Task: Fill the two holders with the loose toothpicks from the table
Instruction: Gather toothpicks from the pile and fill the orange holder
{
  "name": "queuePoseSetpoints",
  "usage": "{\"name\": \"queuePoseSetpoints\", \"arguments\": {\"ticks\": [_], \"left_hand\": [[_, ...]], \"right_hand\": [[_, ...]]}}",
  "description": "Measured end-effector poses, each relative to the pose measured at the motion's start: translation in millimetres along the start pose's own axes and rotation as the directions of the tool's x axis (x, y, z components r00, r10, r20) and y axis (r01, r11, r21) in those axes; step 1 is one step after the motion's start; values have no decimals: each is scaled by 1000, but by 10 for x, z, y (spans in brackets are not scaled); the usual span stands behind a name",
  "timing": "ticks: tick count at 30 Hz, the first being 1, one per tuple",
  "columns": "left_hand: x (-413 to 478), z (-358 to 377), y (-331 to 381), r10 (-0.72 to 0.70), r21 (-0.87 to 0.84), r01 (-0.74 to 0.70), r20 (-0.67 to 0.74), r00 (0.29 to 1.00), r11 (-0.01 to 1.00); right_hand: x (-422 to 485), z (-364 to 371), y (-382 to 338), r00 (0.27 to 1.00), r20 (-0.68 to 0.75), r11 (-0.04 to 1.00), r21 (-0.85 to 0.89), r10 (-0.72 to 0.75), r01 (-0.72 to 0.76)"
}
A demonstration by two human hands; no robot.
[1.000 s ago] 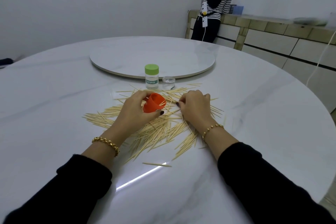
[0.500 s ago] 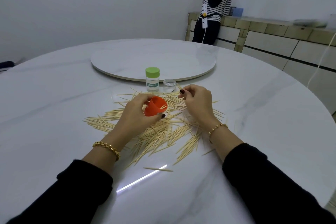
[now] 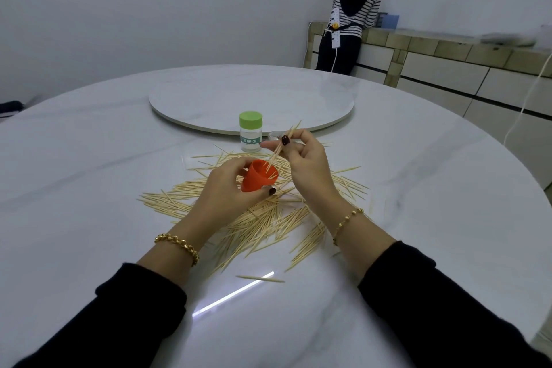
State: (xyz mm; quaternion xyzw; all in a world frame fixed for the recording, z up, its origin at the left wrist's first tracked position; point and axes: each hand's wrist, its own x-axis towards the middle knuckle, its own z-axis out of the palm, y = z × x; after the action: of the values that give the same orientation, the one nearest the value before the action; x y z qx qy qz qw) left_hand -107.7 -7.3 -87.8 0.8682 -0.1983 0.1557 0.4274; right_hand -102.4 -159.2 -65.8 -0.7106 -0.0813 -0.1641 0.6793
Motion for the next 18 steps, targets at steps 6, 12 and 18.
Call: {"name": "queuePoseSetpoints", "arguments": {"ticks": [6, 12, 18], "left_hand": [[5, -16, -18, 2, -4, -2, -5, 1000, 1000], [-4, -7, 16, -24, 1, 24, 13, 1000, 1000], [-34, 49, 33, -10, -8, 10, 44, 999, 1000]], "right_hand": [[-43, 3, 58, 996, 92, 990, -138, -9, 21], [33, -348, 71, 1000, 10, 960, -278, 19, -16], [37, -951, 229, 995, -58, 803, -588, 82, -101]]}}
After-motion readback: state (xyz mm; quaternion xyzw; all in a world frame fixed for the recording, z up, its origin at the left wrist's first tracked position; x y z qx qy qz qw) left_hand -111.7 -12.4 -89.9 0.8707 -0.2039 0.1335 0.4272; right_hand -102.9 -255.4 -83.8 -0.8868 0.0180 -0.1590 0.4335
